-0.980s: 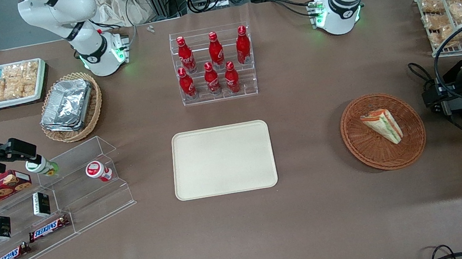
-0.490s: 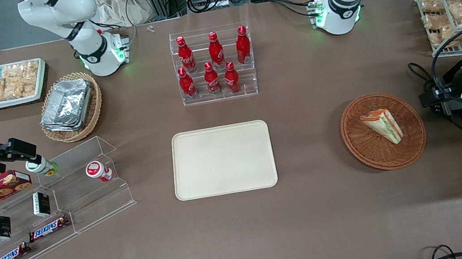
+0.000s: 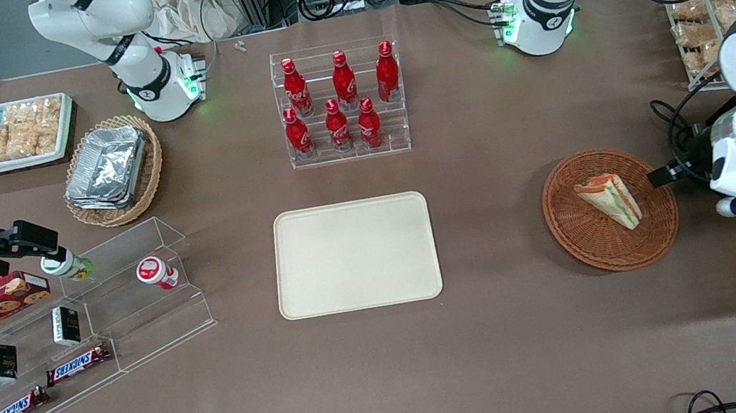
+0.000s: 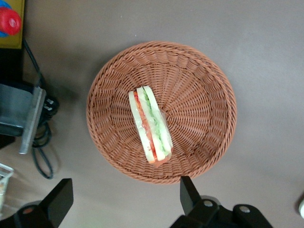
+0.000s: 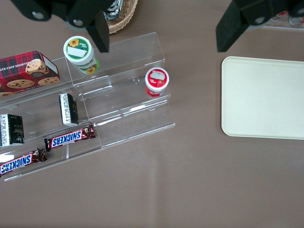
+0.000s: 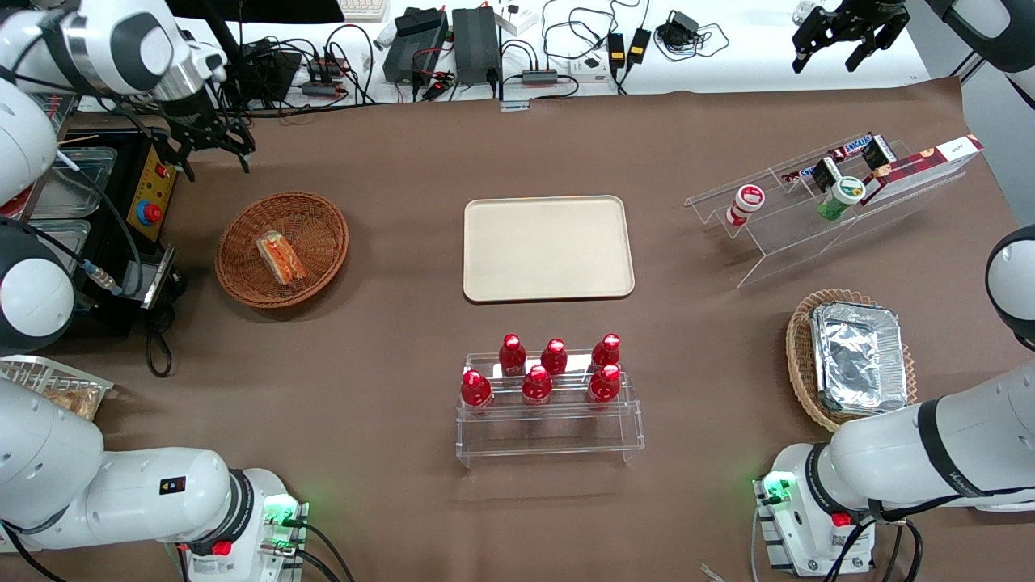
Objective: Place sandwich from basket to tray
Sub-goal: 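Lower the open left gripper over the wrapped sandwich in the basket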
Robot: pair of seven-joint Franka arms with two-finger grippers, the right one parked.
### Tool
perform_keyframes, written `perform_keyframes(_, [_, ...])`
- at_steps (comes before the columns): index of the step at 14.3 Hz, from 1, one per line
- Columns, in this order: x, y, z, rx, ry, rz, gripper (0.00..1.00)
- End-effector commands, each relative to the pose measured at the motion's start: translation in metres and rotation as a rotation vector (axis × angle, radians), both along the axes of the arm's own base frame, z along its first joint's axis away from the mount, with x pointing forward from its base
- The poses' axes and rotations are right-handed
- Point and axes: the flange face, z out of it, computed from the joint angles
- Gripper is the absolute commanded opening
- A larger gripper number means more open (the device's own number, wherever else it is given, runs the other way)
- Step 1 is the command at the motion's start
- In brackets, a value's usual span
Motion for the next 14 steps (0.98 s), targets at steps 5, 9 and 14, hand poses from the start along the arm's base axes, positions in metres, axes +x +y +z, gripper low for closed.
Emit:
perform_keyframes(5, [-0.035, -0.011, -0.08, 0.036, -0.069, 0.284, 1.0])
perform_keyframes(9, [-0.048, -0.012, -0.112, 0.033, -0.11, 0.353, 1.0])
perform_keyframes(14, [-0.047, -0.013, -0.134, 0.036, -0.105, 0.408, 1.0])
